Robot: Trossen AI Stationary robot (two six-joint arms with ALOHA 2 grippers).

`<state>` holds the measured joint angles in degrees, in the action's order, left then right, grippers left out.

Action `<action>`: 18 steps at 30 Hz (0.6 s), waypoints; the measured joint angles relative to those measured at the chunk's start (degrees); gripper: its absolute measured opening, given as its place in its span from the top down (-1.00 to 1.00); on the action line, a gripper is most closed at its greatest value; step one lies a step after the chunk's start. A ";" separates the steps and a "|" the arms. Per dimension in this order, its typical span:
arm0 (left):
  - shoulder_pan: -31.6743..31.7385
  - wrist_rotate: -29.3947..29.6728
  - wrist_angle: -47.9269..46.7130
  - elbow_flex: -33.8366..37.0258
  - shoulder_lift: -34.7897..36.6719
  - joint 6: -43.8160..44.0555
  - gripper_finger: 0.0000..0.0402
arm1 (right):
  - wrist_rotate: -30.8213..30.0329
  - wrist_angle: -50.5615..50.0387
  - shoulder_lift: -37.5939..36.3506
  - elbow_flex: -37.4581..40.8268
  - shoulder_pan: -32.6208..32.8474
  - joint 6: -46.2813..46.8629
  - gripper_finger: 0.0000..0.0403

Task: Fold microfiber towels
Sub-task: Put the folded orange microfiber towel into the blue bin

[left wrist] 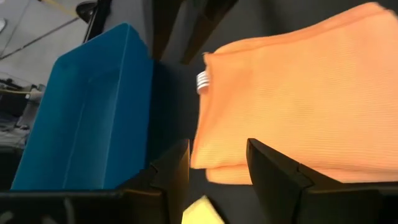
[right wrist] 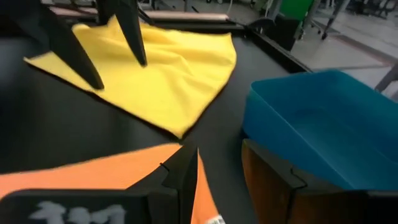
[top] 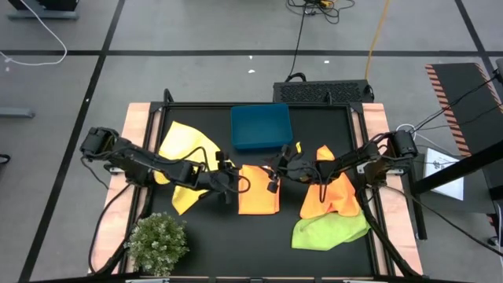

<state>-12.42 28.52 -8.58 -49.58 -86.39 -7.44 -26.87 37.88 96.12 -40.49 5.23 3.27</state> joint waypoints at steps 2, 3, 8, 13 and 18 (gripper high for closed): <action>0.76 -0.15 -0.53 0.00 0.00 0.11 0.19 | -0.02 -1.28 0.02 0.00 -0.25 0.39 0.42; 1.06 -0.79 -0.80 0.00 0.00 0.24 0.19 | 0.00 -1.38 0.04 0.00 -0.35 0.40 0.42; 2.18 -4.00 -0.09 0.00 0.00 -1.93 0.19 | 0.00 -1.28 0.04 0.00 -0.66 -0.05 0.42; 3.27 -3.04 -0.28 0.00 0.00 -1.34 0.19 | 0.03 -1.28 0.03 0.00 -0.68 -0.07 0.42; 3.51 -3.51 -0.32 0.00 0.02 1.01 0.19 | 0.13 -0.89 0.02 0.00 -0.66 -0.07 0.42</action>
<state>-8.91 25.01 -8.90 -49.58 -86.37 -6.43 -26.74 36.99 96.14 -40.49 4.58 3.20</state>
